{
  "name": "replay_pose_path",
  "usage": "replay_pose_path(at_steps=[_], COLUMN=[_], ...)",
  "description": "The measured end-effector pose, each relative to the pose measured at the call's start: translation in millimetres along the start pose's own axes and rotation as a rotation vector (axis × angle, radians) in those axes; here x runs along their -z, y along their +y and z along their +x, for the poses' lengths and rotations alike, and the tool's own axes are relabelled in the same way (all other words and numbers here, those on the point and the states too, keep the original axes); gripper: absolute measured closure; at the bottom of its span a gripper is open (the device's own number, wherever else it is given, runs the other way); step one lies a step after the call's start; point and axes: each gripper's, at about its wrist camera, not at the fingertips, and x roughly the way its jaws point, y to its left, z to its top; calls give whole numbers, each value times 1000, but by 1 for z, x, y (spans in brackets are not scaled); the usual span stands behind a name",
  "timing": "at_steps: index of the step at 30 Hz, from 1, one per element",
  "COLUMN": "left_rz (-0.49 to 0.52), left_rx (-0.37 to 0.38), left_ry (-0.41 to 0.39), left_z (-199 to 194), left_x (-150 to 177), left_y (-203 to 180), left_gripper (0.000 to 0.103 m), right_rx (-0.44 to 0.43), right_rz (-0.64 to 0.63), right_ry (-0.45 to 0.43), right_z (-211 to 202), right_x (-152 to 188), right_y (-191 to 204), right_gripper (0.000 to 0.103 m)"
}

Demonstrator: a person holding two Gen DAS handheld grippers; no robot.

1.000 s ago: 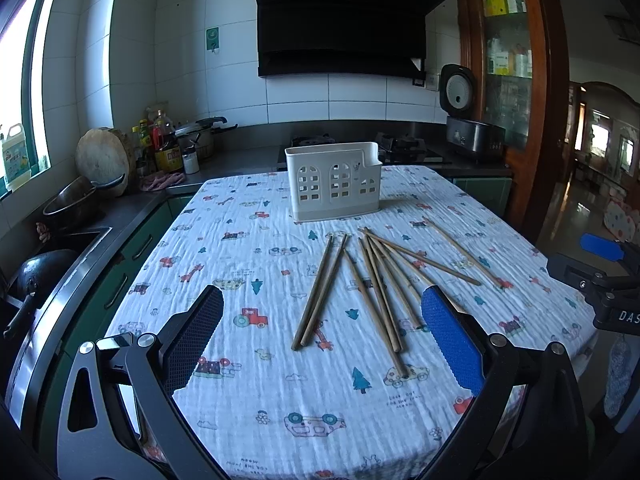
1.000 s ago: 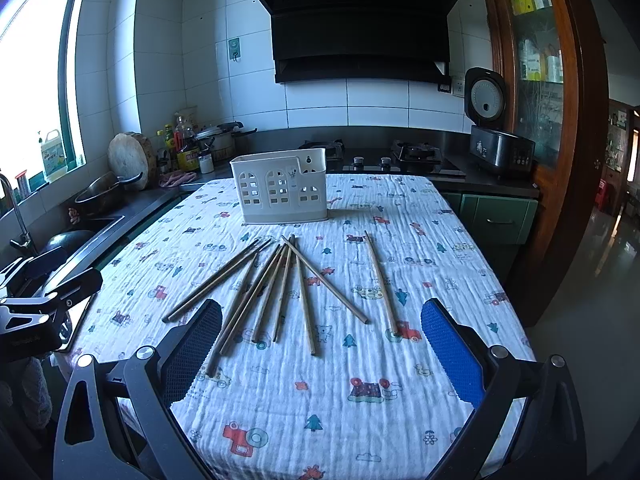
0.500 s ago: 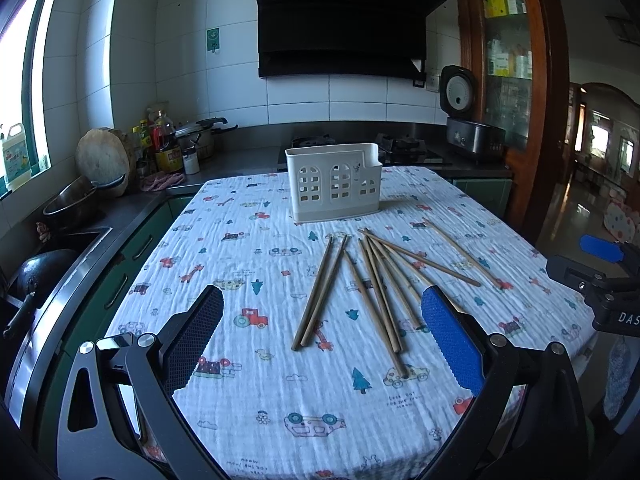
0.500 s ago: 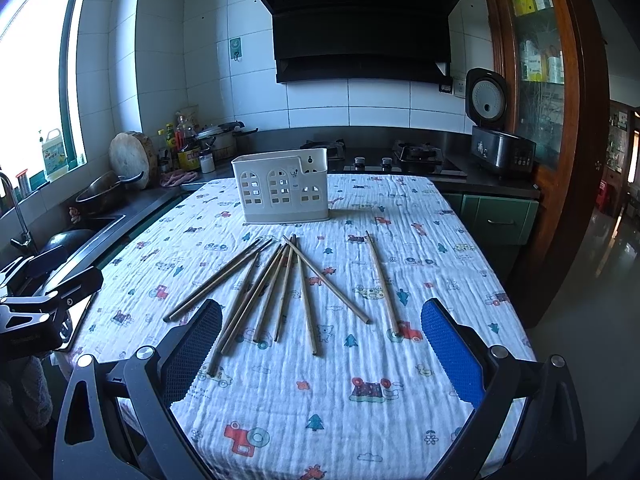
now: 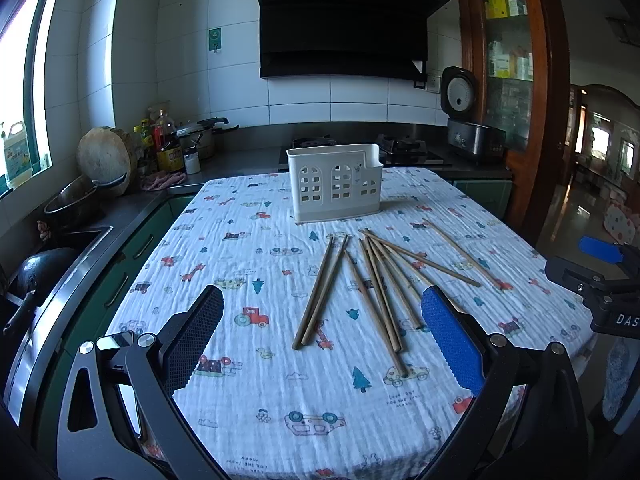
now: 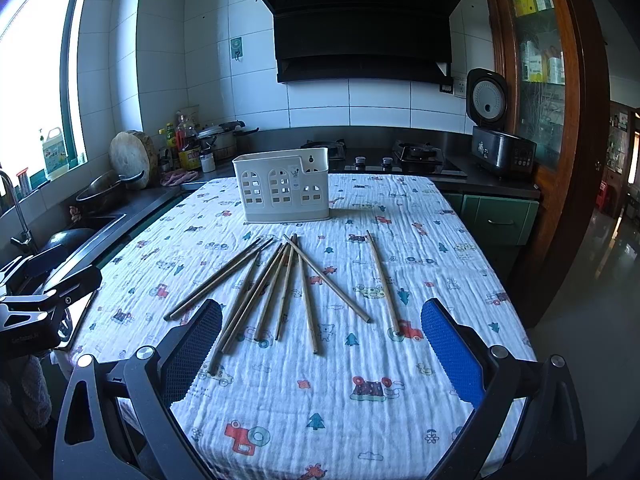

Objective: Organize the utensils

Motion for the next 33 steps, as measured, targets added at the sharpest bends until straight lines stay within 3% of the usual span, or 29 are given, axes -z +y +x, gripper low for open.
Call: replay_pose_path(at_steps=[33], left_rz=[0], left_rx=[5], left_ry=[8], left_z=[3], left_x=[1], left_y=[-2], left_gripper=[5], right_rx=[-2], right_rz=[-5], right_ry=[12], right_z=[5], right_x=[2], right_y=[3], right_gripper=[6])
